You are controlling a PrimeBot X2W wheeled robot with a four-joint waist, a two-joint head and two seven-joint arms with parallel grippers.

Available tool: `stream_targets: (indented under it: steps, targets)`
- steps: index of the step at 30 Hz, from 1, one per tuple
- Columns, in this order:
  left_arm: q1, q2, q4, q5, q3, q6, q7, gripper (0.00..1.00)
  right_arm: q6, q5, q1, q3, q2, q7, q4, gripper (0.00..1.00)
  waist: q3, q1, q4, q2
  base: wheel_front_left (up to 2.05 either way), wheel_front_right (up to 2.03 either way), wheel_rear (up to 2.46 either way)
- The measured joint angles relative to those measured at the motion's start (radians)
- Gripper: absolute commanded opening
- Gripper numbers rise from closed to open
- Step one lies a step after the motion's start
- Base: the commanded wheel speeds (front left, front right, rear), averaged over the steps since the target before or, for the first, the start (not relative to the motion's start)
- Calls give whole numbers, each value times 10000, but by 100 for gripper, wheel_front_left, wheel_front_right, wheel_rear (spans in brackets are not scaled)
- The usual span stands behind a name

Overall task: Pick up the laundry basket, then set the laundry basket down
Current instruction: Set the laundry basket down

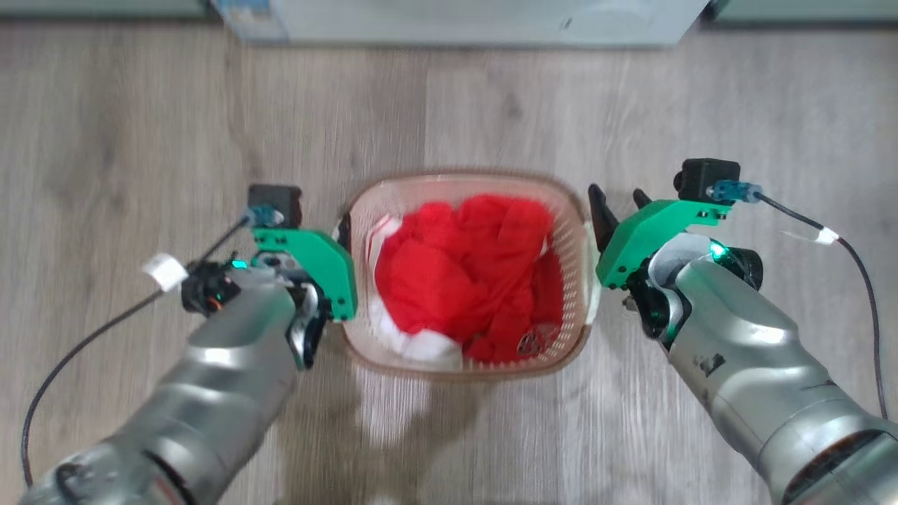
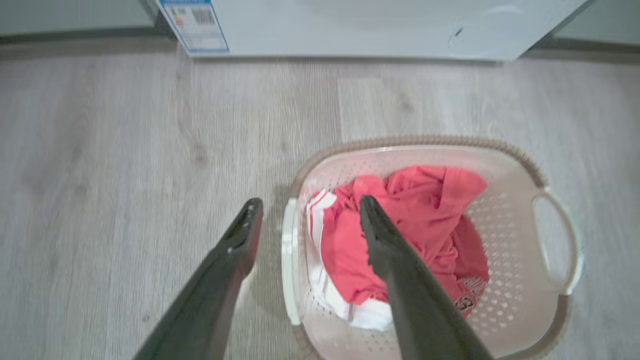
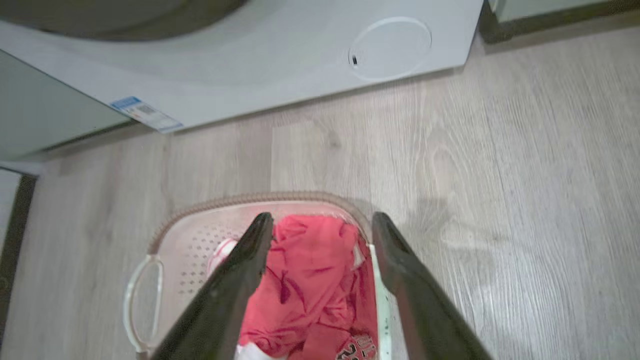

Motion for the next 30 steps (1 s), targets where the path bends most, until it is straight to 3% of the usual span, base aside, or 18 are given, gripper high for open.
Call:
stream_targets:
  steps: [4,9,13,18,24,30]
  targets:
    - [49,654,-1321,1034,1373,424,0,100,0,188,25,-435,0,-236,-497,100,-825,0,-171,0,0,0,0]
    - [895,1294,-3860,2853,3693,855,-27,100,0,-844,163,-2673,21,-261,-2228,100,-1746,0,-360,0,0,0,0]
    - [2119,1310,-5613,4226,5145,1024,-27,100,0,-1801,1274,-4172,21,-263,-4100,100,-2381,0,-445,0,0,0,0]
    - [3038,1254,-7392,5647,6550,1007,-29,100,0,-2627,2826,-5154,27,-267,-6046,100,-3000,0,-454,0,0,0,0]
    - [4062,907,-8644,6562,7455,748,-44,100,0,-3716,3863,-5555,36,-274,-8170,100,-3430,0,-337,0,0,0,0]
    - [5272,673,-9413,7058,7869,485,-44,100,0,-4148,5119,-5628,90,-276,-9150,100,-3593,0,-237,0,0,0,0]
